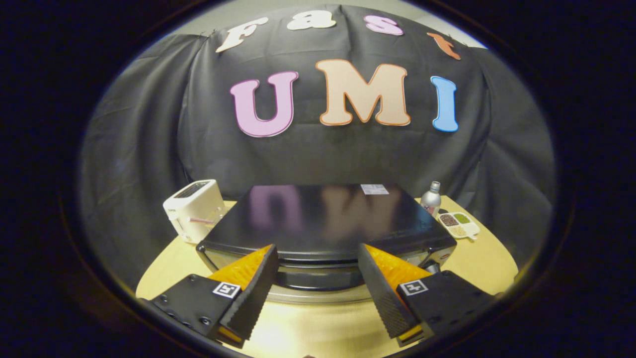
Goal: Open the toaster oven, put the food inside, and close the toaster oven door.
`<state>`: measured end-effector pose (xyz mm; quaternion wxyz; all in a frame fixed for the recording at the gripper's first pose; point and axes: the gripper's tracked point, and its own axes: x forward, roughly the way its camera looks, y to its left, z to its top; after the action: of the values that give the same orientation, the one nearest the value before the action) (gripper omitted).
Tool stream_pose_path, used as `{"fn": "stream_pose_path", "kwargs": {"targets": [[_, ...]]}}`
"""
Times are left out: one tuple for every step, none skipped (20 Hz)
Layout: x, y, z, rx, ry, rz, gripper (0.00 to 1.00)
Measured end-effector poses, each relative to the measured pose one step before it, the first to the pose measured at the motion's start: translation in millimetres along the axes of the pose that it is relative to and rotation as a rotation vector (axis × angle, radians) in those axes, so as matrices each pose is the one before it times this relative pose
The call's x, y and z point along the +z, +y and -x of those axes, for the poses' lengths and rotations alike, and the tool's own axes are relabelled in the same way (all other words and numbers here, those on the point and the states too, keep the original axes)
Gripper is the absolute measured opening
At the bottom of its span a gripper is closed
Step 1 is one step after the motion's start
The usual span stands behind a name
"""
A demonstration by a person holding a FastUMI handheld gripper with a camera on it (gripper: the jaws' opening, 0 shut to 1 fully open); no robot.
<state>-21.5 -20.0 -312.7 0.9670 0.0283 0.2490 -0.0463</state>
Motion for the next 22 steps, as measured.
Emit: {"fn": "stream_pose_path", "kwargs": {"targets": [[0.67,0.61,1.63,-0.00056,0.0005,0.00251,1.0],[-1.26,0.07,1.46,0.00017,0.00285,0.00325,1.0],[-0.48,-0.09,1.5,0.00072,0.00159,0.00281,1.0],[-1.95,-0.31,0.58,0.00146,0.00078,0.0007,1.0],[-0.52,-0.05,2.18,0.00137,0.00295,-0.00079,1.0],[-1.66,-0.37,3.25,0.0018,0.00062,-0.00144,1.0],[-1.76,-0.55,2.7,0.00072,0.00426,0.00039,1.0],[-1.86,0.3,3.41,0.00041,0.00204,0.00046,1.0],[-1.73,-0.49,3.47,-0.00016,0.00545,-0.00001,1.0],[-3.26,-0.33,3.48,0.00039,0.00513,-0.00131,1.0],[-2.88,-0.38,4.32,-0.00116,0.0091,-0.00104,1.0],[-4.95,-0.7,3.53,-0.00244,0.01368,-0.00058,1.0],[-3.29,-0.52,4.81,-0.00125,0.0109,-0.00132,1.0],[-5.6,-0.58,5.11,-0.00146,0.01566,-0.00071,1.0],[-4.43,-0.07,4.71,-0.00224,0.01205,0.0008,0.99],[-7.6,1.08,4.19,0.00479,0.01881,0.00333,0.99],[-6.31,1.83,3.85,0.00423,0.01466,0.00142,0.99],[-5.32,-1.17,3.5,-0.00093,0.00816,0.00198,0.98],[-5.96,-0.4,3.43,-0.00293,0.01455,-0.00192,0.98],[-7.43,-0.51,2.66,-0.00258,0.01383,-0.0048,0.98],[-5.89,-0.06,2.15,-0.00171,0.01608,-0.00237,0.97],[-6.77,-0.6,2.03,-0.00132,0.01569,-0.00067,0.97]]}}
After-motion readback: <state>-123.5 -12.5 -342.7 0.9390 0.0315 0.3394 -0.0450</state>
